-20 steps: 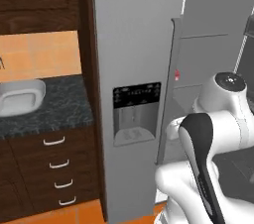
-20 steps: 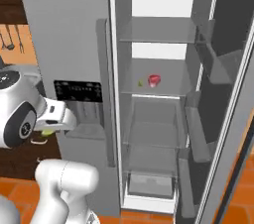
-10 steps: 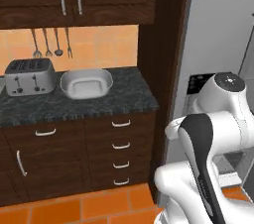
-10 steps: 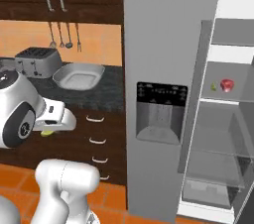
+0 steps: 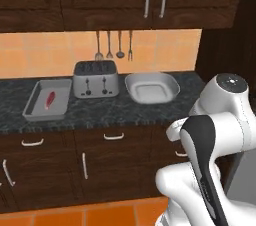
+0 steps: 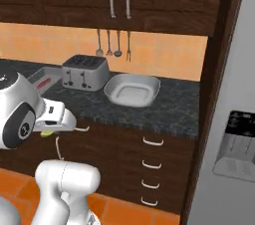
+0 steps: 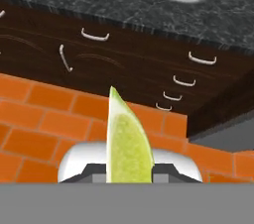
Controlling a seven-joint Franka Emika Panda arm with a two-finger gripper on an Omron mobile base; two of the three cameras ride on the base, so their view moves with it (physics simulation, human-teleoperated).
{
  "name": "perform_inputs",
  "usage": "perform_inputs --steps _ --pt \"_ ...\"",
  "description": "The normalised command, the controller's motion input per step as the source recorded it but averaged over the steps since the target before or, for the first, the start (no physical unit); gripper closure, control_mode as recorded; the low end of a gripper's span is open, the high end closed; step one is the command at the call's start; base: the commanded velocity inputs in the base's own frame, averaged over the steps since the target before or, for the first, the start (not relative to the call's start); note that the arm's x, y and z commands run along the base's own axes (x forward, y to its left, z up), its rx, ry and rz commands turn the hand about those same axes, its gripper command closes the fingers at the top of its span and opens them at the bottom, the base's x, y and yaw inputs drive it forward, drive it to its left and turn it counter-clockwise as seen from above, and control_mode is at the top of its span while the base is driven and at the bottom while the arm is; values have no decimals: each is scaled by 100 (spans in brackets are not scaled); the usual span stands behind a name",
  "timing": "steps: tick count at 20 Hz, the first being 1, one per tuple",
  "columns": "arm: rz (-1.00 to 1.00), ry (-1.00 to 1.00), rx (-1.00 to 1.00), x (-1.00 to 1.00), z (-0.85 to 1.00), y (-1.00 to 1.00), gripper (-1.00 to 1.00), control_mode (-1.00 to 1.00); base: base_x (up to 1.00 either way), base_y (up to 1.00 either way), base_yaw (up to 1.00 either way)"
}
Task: Place one lemon wedge and one steak in each tupperware on the nearby counter, to pack two identical lunches.
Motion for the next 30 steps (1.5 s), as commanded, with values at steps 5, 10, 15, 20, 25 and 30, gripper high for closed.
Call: perform_inputs --steps 5,10,15,20,25,30 --pt "0 0 0 0 0 0 100 100 72 100 1" --pt "0 0 0 0 0 0 100 100 47 90 0" --pt "0 0 0 0 0 0 100 100 52 79 -8" --pt "0 0 0 0 0 0 100 100 61 44 -14" --pt "0 0 0 0 0 0 100 100 43 37 -21" --pt "0 0 0 0 0 0 100 100 11 48 -34"
